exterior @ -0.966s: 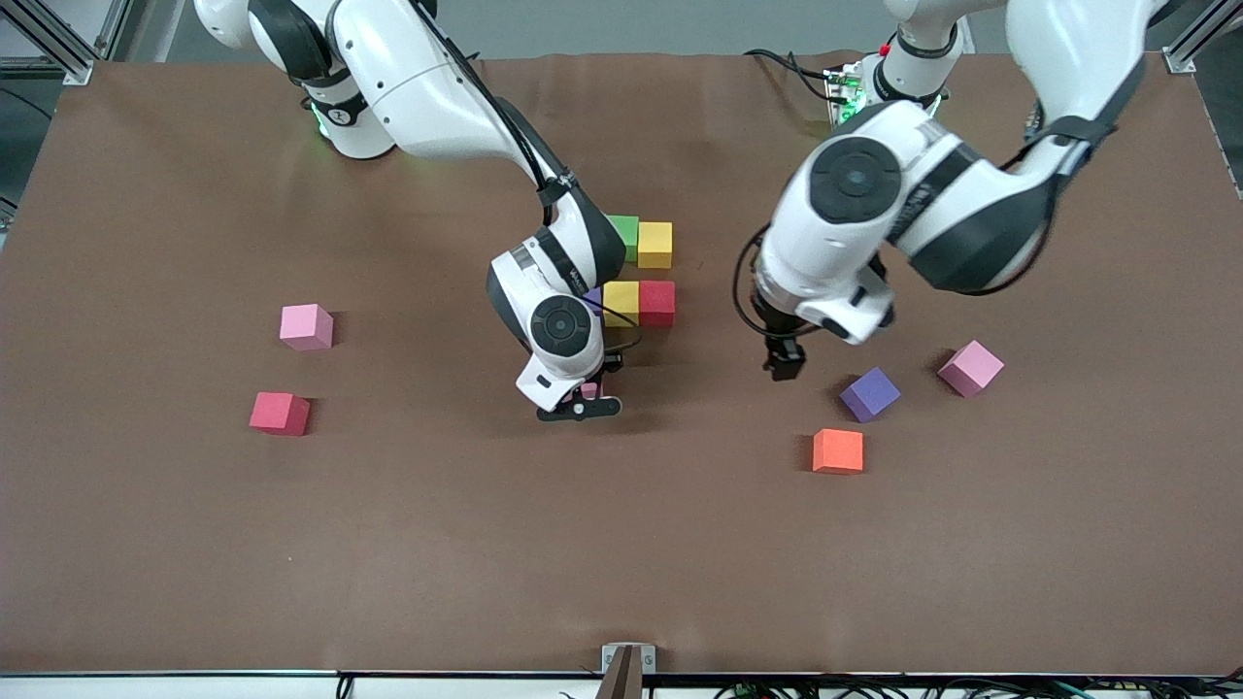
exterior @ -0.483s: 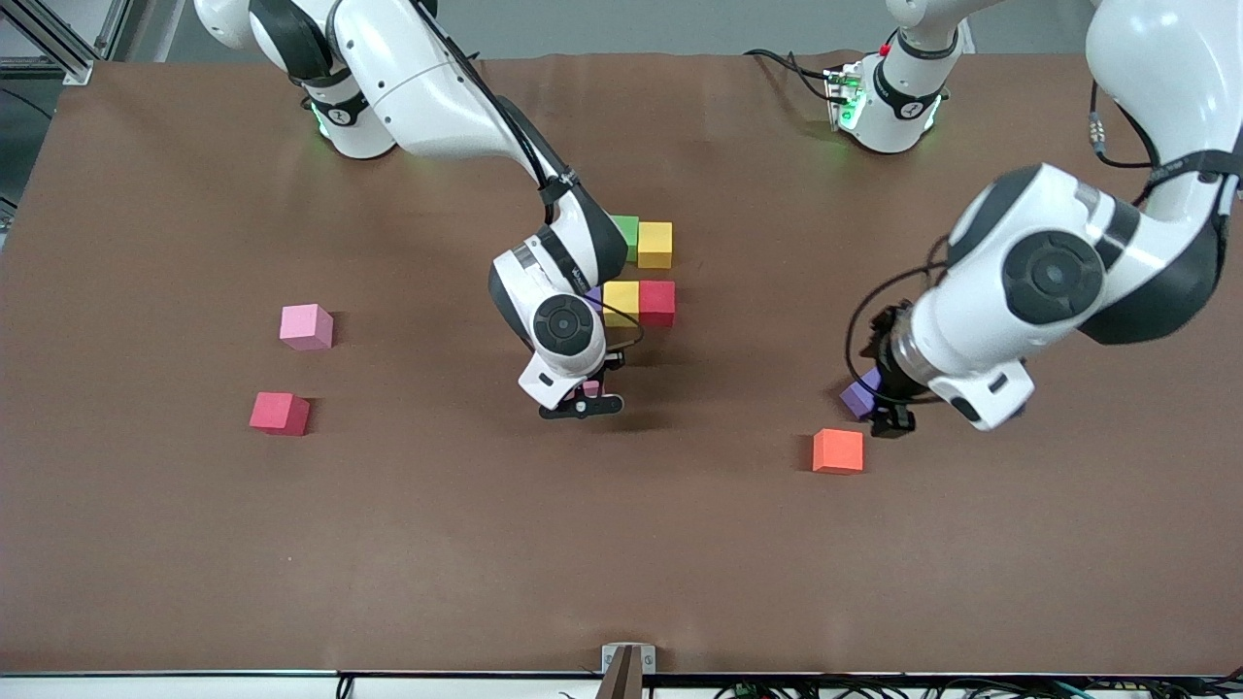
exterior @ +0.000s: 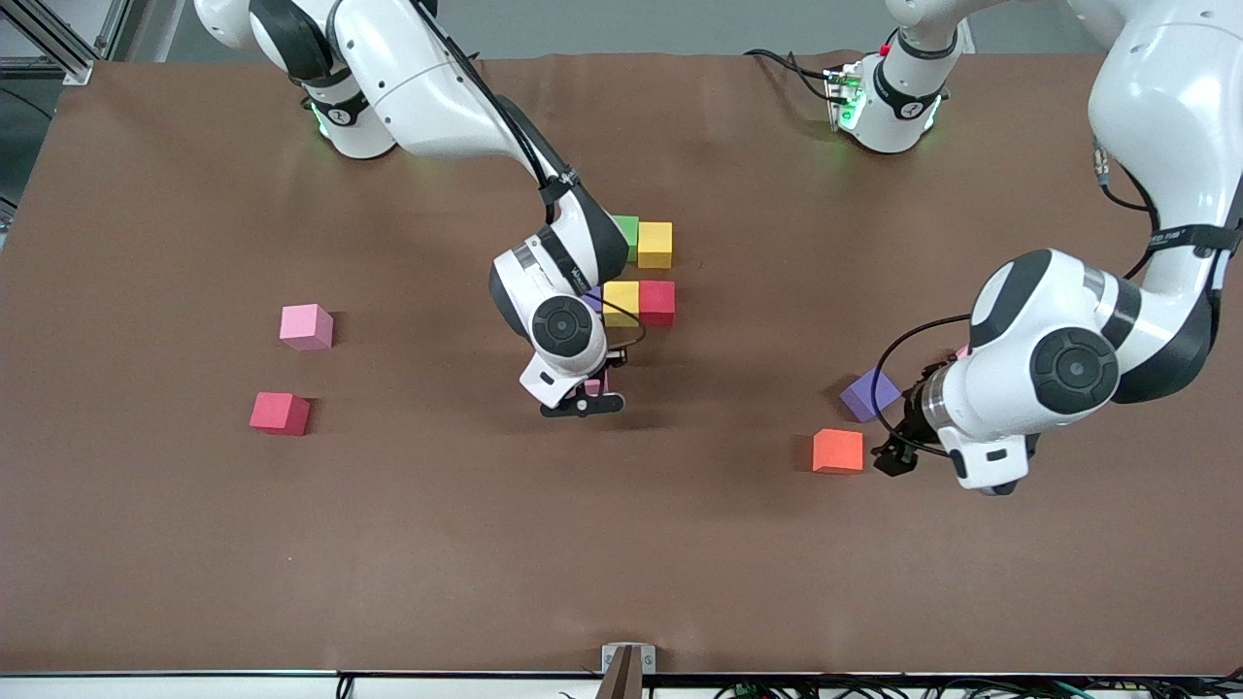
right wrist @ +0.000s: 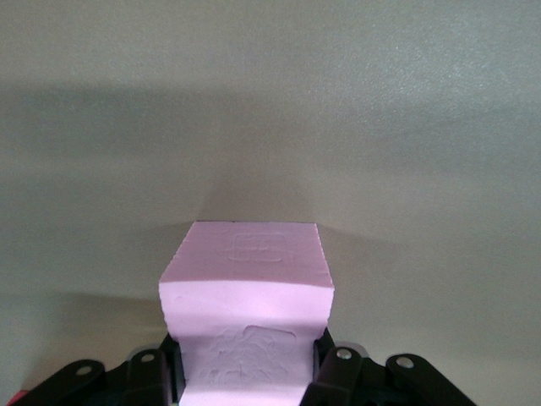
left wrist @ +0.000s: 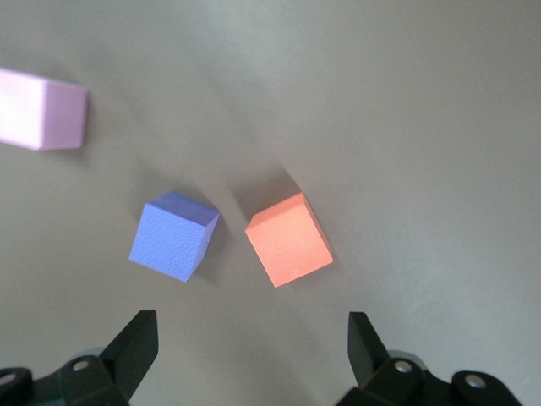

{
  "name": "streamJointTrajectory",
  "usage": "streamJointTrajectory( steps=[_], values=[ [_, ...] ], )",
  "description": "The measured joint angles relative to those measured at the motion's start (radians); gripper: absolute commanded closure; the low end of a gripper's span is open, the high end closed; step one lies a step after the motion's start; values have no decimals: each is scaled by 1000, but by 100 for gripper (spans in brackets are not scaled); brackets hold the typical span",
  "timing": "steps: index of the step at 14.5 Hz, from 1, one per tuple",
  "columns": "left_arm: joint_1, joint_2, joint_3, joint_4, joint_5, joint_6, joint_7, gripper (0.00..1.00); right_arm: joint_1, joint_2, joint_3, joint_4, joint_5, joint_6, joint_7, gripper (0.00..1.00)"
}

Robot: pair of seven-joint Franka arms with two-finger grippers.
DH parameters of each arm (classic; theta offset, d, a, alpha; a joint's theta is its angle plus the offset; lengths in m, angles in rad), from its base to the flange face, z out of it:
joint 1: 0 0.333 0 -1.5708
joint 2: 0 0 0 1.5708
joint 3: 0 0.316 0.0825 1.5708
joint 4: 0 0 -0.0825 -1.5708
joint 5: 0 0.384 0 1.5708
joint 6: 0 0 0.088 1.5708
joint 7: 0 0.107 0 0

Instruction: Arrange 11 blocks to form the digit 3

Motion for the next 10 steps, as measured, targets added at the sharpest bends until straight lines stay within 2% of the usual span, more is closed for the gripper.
streamJointTrajectory(
  steps=[1,3,5,10],
  values=[
    [-6,13,3,0,0,10,55,1,0,0,0,0,0,0,0,48],
    [-17,31,15,0,0,60,133,1,-1,0,0,0,1,0,0,1],
    [-36,45,37,-1,2,99,193,1,-2,1,0,-1,4,0,0,0],
    [-145,76,174,-1,3,163,507,1,-2,1,2,8,5,3,0,0]
  ],
)
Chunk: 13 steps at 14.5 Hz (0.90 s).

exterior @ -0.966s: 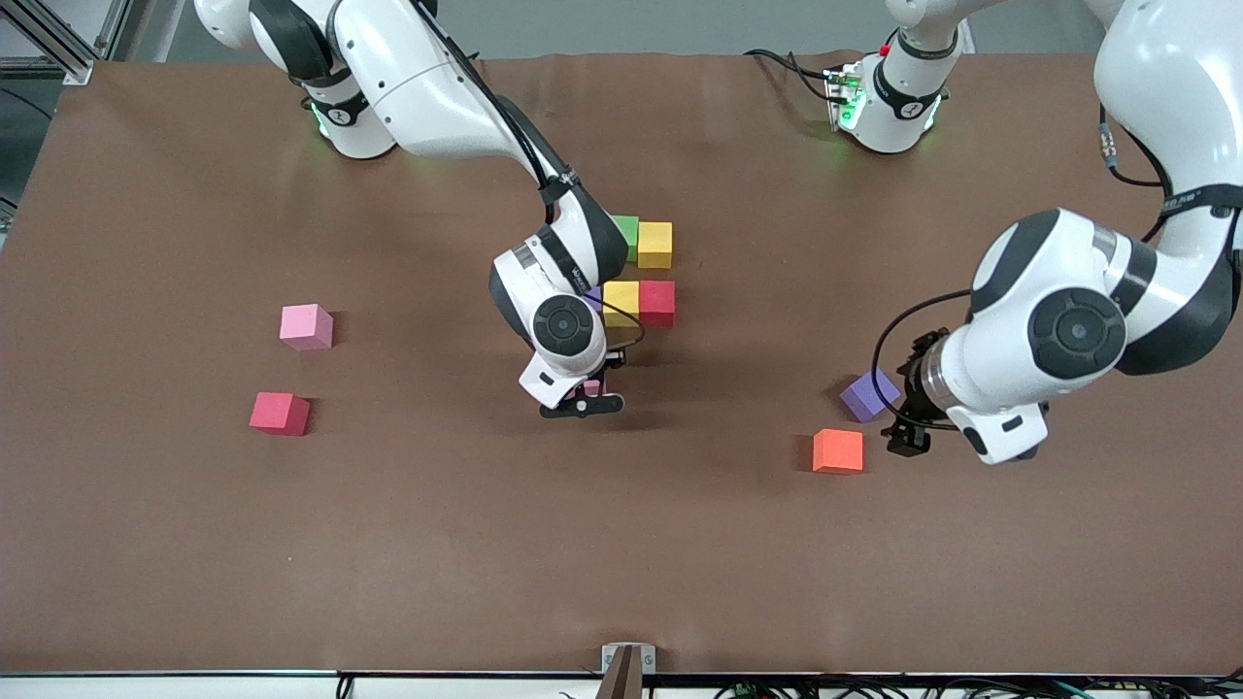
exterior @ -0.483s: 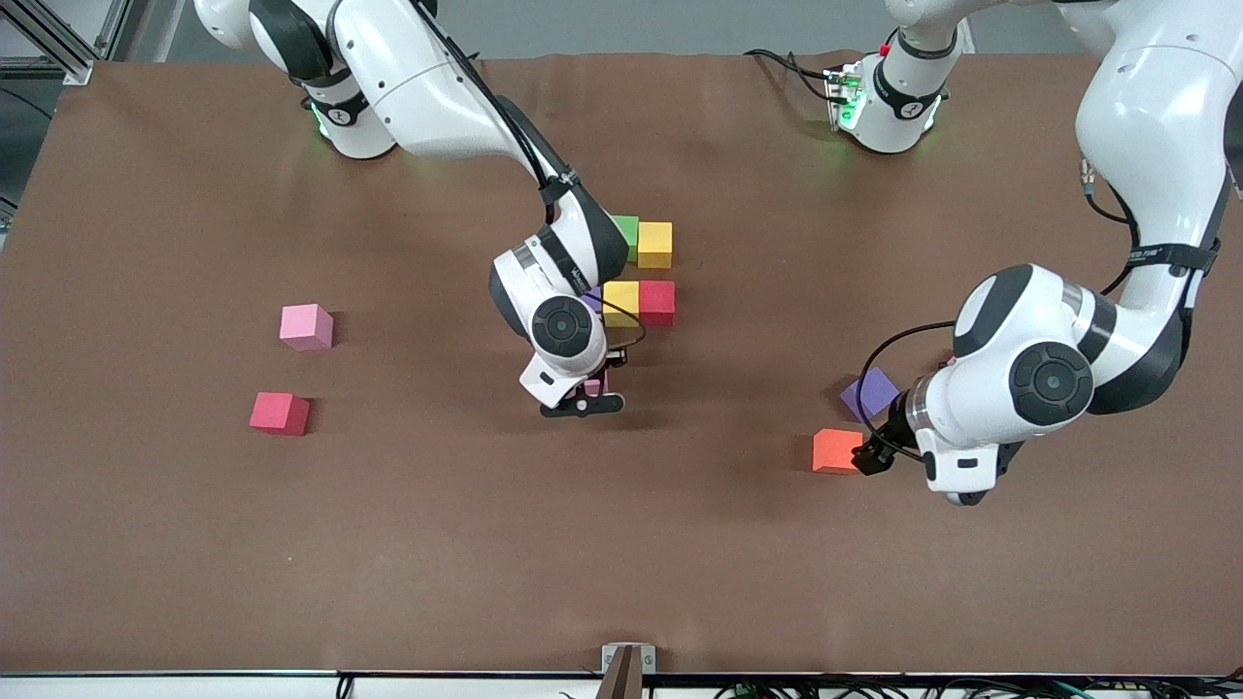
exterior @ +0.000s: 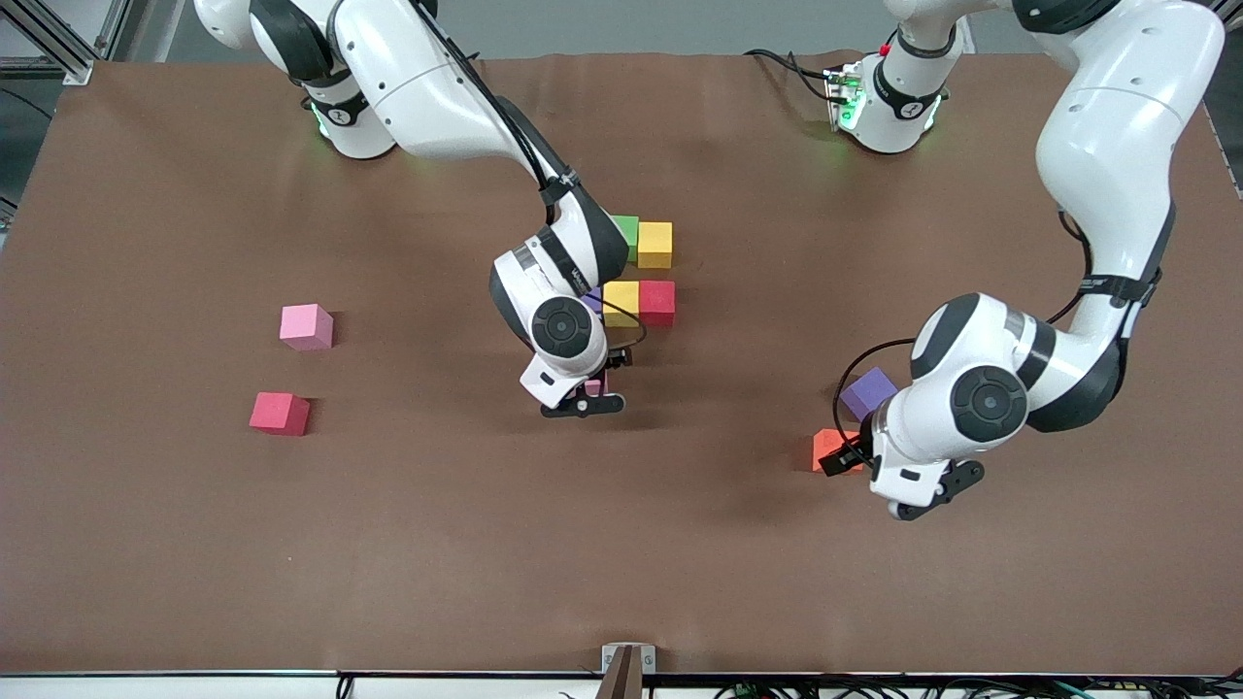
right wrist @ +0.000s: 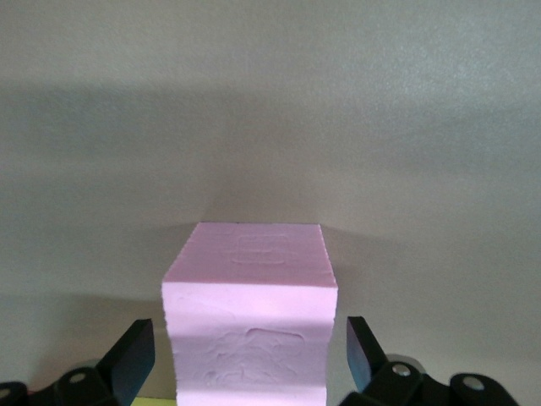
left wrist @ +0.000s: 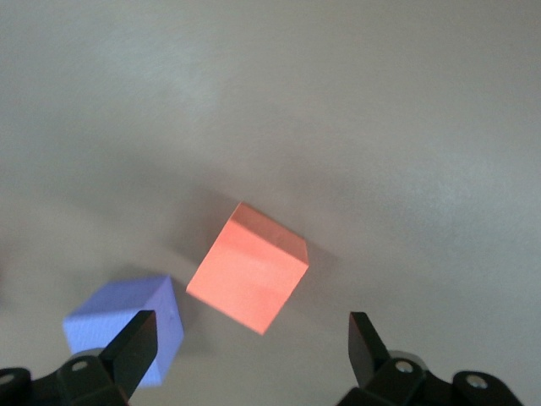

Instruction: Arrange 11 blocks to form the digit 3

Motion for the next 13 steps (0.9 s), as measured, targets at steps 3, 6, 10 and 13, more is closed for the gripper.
streamJointTrajectory(
  steps=[3,6,10,13],
  values=[
    [2,36,10,0,0,61,202,1,-3,-18,-10,15,0,-44,0,0],
    [3,69,20,1,0,99,338,1,-8,-102,-53,41,0,-183,0,0],
    [1,92,35,2,0,113,474,1,-23,-305,-137,37,-12,-440,-3,0],
    [3,98,52,2,0,113,538,1,-42,-479,-159,-57,-85,-497,-35,0]
  ],
)
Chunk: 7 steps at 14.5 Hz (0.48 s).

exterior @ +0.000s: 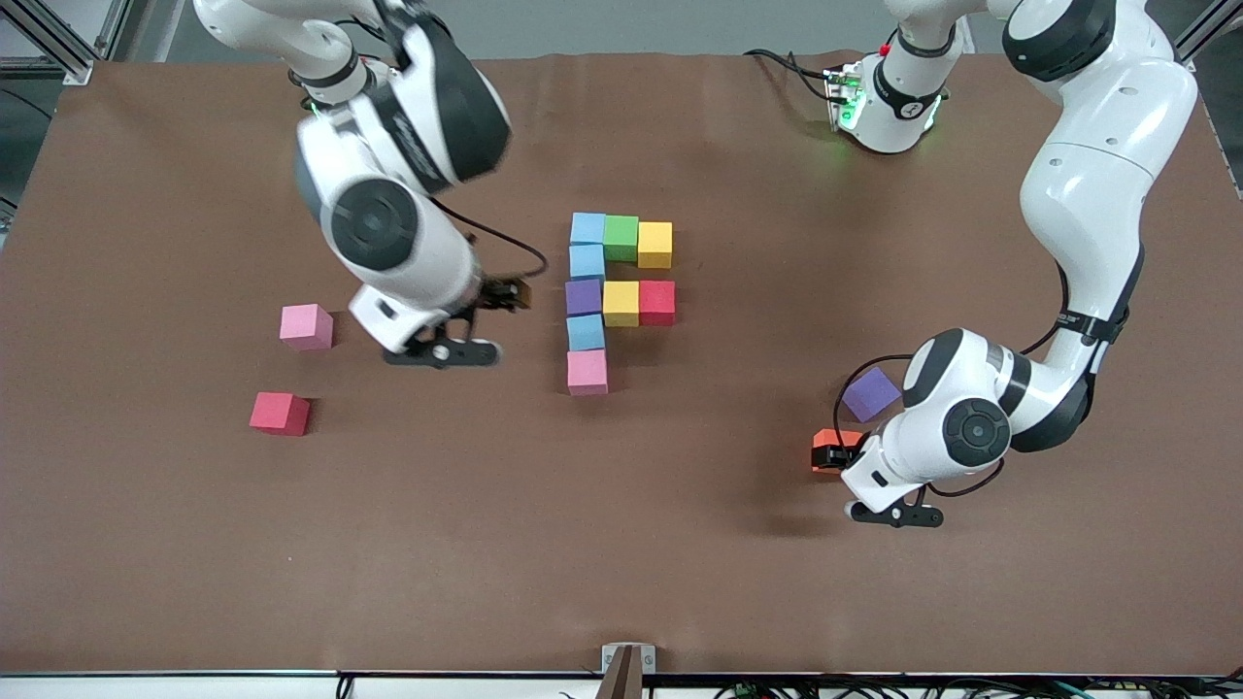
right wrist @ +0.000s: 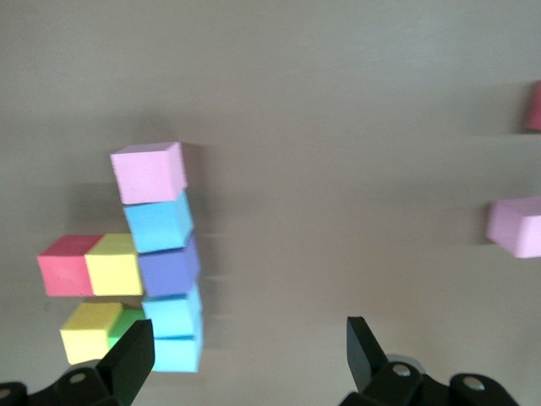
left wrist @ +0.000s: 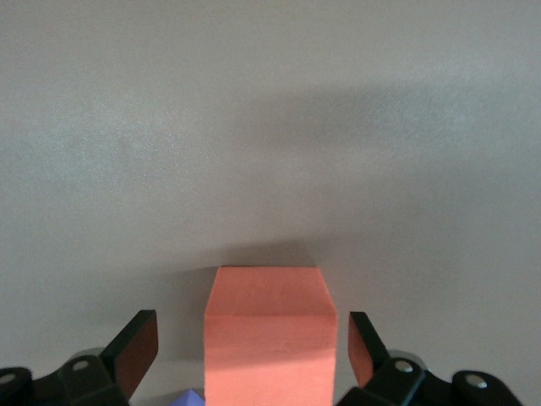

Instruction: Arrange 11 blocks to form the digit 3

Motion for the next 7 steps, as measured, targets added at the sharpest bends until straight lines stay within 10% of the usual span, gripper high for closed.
streamJointTrajectory(
  steps=[7],
  values=[
    [-2,34,2,0,-31,21,7,12,-250,-324,-13,-241,-84,-59,-266,0]
  ],
)
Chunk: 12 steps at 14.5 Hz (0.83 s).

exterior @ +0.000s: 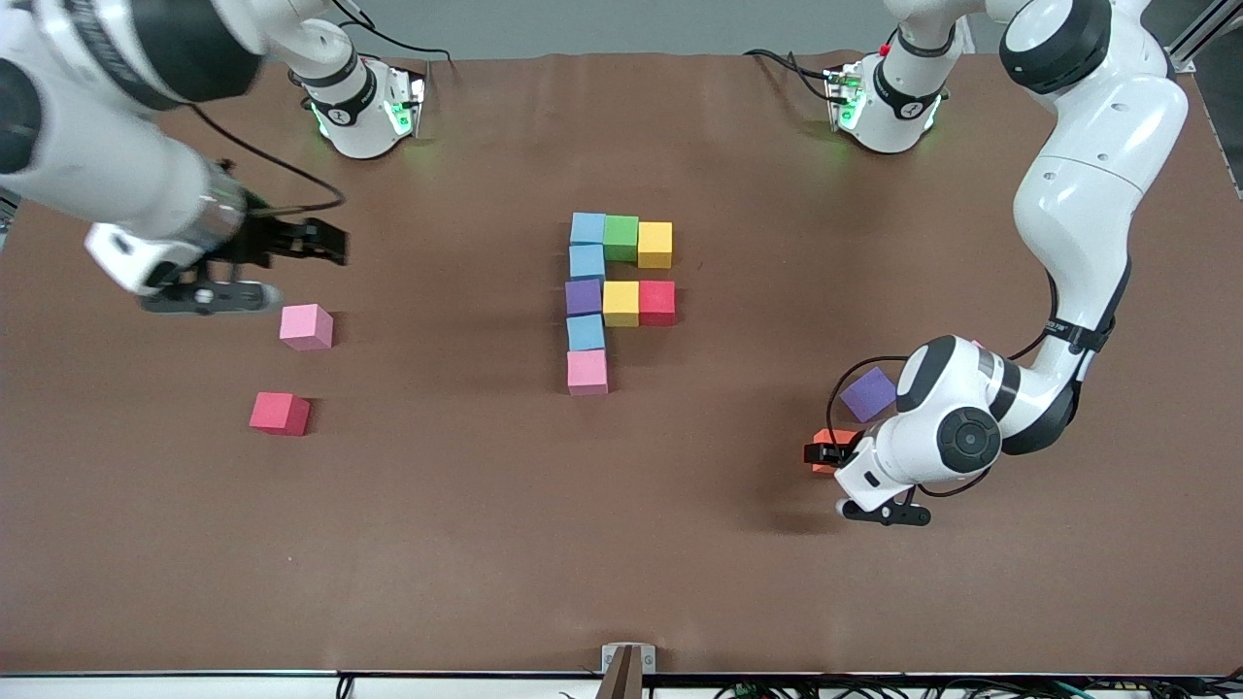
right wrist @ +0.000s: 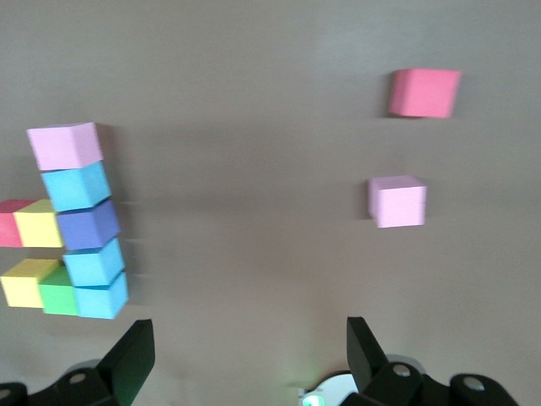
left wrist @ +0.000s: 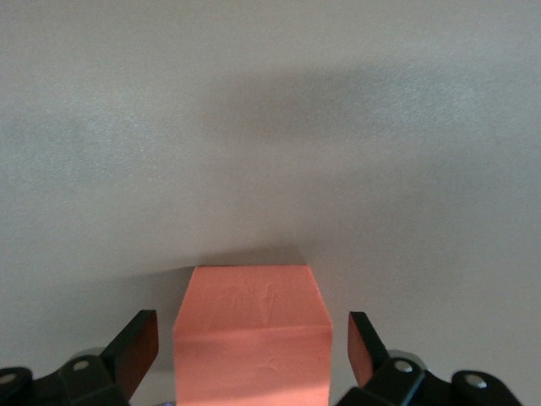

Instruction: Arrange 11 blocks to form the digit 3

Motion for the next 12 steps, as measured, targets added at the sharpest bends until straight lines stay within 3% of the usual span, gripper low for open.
streamJointTrajectory(
  steps=[3,5,12],
  values=[
    [0,4,0,0,-1,18,-9,53,-115,-31,-1,-5,-13,-10,-100,0],
    [-12,4,-1,0,-2,24,-72,69,-174,-39,-1,-4,-17,-9,-158,0],
    [-148,-7,-11,11,-2,29,-551,74,-211,-45,10,82,-45,6,-187,0]
  ],
)
